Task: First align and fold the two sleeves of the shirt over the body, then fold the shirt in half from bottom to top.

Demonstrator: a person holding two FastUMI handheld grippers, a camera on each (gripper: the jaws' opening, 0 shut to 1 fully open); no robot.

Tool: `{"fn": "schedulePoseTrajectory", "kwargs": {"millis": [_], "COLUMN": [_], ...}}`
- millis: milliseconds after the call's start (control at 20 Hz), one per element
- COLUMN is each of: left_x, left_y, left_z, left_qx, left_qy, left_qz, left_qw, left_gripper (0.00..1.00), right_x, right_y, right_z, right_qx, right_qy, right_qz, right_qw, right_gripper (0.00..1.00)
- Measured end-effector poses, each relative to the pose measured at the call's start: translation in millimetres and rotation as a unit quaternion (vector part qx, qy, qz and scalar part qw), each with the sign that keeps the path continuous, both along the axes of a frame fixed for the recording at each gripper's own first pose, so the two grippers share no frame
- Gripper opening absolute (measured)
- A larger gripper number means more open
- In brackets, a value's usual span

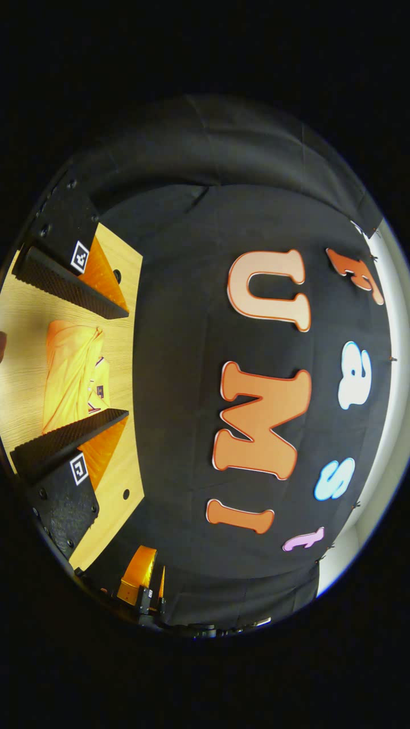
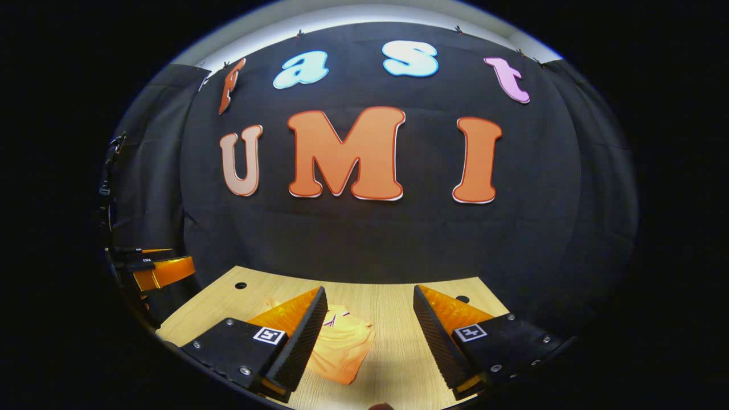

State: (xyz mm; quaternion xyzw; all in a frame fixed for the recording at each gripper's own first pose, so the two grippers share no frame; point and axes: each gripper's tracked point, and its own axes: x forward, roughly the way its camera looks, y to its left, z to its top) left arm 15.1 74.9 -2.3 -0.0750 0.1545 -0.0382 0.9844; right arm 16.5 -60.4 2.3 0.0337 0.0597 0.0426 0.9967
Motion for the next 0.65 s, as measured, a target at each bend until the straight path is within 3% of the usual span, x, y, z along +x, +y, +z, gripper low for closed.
{"fn": "schedulePoseTrajectory", "kwargs": {"millis": [350,650], "left_x": [-94.1,-150.0], "left_y": [-14.8,-26.9], "left_z": [43.7,47.7], "left_qx": [-0.005,0.045], "left_qy": [-0.074,-0.110], "left_qz": [0.008,0.010], "left_qw": [0.997,0.993], "left_gripper": [0.98,0.94], "right_x": [-89.2,-134.4], "right_y": [15.9,25.2], "right_z": [26.6,5.1], "right_qx": [0.011,0.038], "right_qy": [-0.067,-0.069], "right_qz": [0.009,0.015], "right_qw": [0.998,0.997], "right_gripper": [0.93,0.94]}}
